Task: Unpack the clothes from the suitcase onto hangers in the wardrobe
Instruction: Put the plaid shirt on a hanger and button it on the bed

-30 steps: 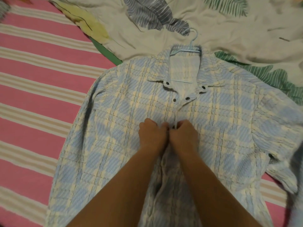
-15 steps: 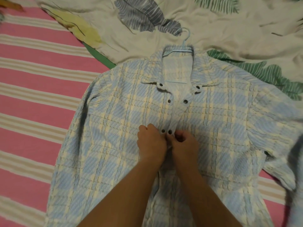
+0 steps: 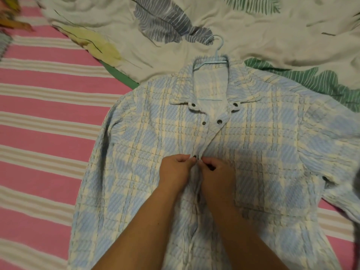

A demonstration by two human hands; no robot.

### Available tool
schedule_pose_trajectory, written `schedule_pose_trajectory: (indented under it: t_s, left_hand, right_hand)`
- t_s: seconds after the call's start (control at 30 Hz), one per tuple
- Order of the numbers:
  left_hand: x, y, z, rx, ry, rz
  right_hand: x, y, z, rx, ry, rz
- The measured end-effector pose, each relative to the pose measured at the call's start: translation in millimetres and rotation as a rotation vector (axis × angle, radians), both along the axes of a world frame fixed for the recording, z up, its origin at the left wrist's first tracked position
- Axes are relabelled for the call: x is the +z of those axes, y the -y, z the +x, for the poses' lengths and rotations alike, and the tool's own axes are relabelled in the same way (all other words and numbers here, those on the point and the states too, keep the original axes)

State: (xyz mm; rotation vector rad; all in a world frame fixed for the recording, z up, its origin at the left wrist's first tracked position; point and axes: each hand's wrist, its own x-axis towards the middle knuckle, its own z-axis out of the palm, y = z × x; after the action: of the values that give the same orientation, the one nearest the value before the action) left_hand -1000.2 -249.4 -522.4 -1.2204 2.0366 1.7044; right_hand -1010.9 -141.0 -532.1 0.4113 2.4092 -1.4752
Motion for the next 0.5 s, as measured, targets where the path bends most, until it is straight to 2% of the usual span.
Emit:
schedule_pose_trajectory:
  t_s: [0.23,0.5]
  left_hand:
    - [-1.0,-5.8,5.1,-0.043,-0.031,-0.011]
    - [-17.4,-13.6,9.1,-0.068,-0.042,-0.185]
  right_hand:
    - [-10.2,0.5,1.5,0.071,-0.054,0.060]
    - [-24.0,6.5,3.1,0.163,-0.349,0.301]
